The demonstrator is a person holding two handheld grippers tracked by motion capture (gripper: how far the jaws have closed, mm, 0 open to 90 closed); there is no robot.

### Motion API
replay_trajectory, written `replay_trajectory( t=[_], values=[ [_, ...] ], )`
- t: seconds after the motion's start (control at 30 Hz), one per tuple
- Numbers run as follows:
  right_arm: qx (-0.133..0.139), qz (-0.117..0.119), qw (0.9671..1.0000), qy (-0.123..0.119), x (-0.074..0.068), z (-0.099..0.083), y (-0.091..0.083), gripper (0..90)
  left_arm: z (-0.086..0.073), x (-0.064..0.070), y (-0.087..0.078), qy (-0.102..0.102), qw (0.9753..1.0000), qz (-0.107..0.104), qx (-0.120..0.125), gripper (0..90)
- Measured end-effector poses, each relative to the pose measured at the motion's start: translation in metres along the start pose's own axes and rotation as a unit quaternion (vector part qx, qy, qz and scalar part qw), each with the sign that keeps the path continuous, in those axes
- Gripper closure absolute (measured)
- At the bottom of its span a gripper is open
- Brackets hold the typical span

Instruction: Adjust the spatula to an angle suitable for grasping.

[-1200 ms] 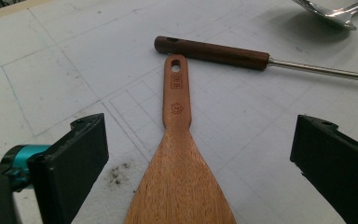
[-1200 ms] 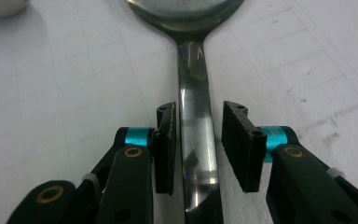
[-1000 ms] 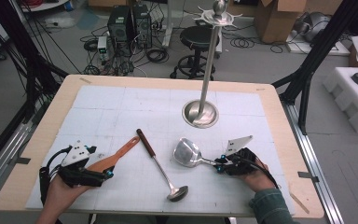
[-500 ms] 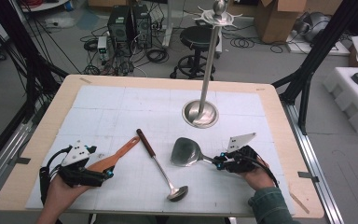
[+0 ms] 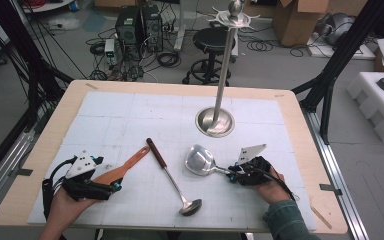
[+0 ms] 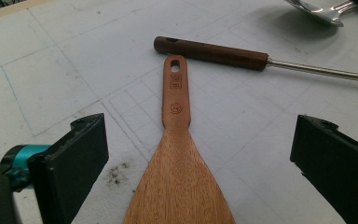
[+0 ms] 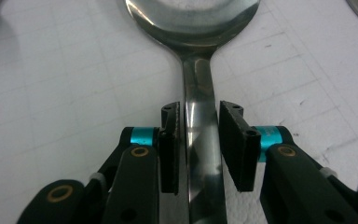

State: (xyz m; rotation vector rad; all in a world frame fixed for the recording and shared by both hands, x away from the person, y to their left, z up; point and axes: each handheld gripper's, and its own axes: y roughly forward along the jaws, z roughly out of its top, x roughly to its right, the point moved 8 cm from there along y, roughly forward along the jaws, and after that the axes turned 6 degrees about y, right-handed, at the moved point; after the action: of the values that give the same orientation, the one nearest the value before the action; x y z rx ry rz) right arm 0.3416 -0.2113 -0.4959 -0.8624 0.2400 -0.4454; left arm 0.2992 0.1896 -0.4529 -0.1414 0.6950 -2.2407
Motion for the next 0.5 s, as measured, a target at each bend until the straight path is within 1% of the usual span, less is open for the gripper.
replay_trajectory(
  t=[0.07,0.1,0.17,0.23,0.33,0.43,0.5],
  values=[
    [0.003,0.002,0.9999,0.010,0.0006,-0.0001,0.0010,68.7,0.0002,0.0002,0.0004,-0.001,1.0000,0.001,0.001,4.7],
    [0.004,0.002,0.9999,0.011,0.0005,-0.0002,0.0010,69.1,0.0003,0.0004,0.0007,-0.002,1.0000,0.000,0.001,4.7],
    [0.002,0.002,1.0000,0.003,-0.0008,0.0001,0.0009,73.7,0.0002,0.0010,0.0007,0.000,1.0000,-0.001,0.000,4.7],
    [0.000,-0.001,1.0000,-0.006,-0.0012,0.0009,0.0009,74.1,0.0002,0.0010,0.0005,0.002,1.0000,-0.002,-0.001,4.7],
    [0.000,-0.001,1.0000,-0.004,-0.0018,0.0007,0.0003,74.3,0.0003,0.0003,0.0005,0.000,1.0000,0.000,0.001,4.7],
    [0.001,-0.006,0.9999,-0.010,-0.0014,0.0011,0.0000,74.3,-0.0001,-0.0001,0.0001,0.000,1.0000,-0.001,0.001,4.7],
    [0.001,-0.006,0.9999,-0.009,-0.0015,0.0012,0.0000,74.4,0.0001,0.0000,-0.0003,-0.001,1.0000,0.000,0.001,4.7]
  ],
)
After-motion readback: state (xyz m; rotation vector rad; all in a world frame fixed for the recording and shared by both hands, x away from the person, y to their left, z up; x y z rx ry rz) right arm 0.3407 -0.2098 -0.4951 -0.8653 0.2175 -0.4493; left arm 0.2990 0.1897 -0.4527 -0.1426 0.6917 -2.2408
